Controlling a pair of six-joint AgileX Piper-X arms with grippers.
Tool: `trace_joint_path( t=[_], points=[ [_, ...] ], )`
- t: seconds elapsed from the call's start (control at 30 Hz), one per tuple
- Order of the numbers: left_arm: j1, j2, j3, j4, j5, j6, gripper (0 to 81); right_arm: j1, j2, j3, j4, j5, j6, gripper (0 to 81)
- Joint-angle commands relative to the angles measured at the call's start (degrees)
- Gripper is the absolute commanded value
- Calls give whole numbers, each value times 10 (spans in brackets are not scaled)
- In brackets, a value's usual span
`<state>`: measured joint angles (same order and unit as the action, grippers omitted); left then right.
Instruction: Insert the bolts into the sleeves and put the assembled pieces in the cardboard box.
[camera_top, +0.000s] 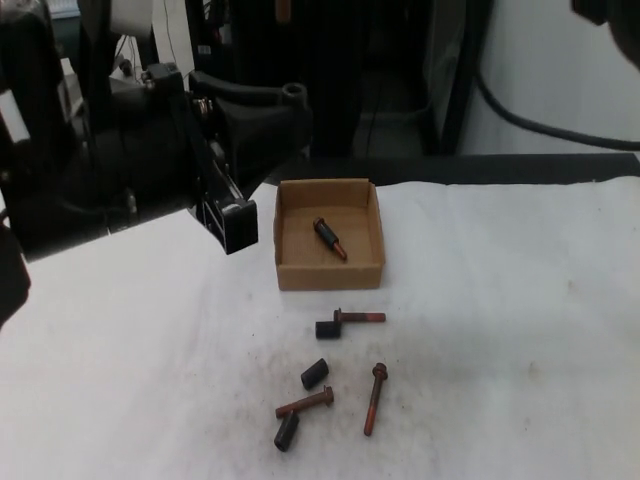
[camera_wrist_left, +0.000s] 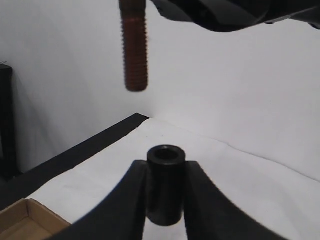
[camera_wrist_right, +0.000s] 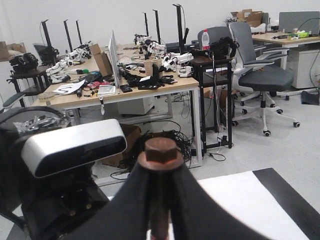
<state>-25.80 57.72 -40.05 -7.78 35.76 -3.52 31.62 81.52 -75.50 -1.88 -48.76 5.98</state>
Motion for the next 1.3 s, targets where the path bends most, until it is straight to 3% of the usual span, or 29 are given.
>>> trace_joint_path(
  t=[0.0,0.2,0.43,1.27],
  points=[
    [2,3,-6,-10,-1,-28,0,5,7,-3,-6,10,-6,8],
    [2,3,-6,-53,-4,-30,0,5,5,-3,-6,17,-6,8],
    [2,3,-6,-100,-82,-30,0,5,1,-3,-6,12,-14,8],
    [6,3,-5,-91,-82,-30,0,5,-1,-3,-6,2,-31,8]
  ],
)
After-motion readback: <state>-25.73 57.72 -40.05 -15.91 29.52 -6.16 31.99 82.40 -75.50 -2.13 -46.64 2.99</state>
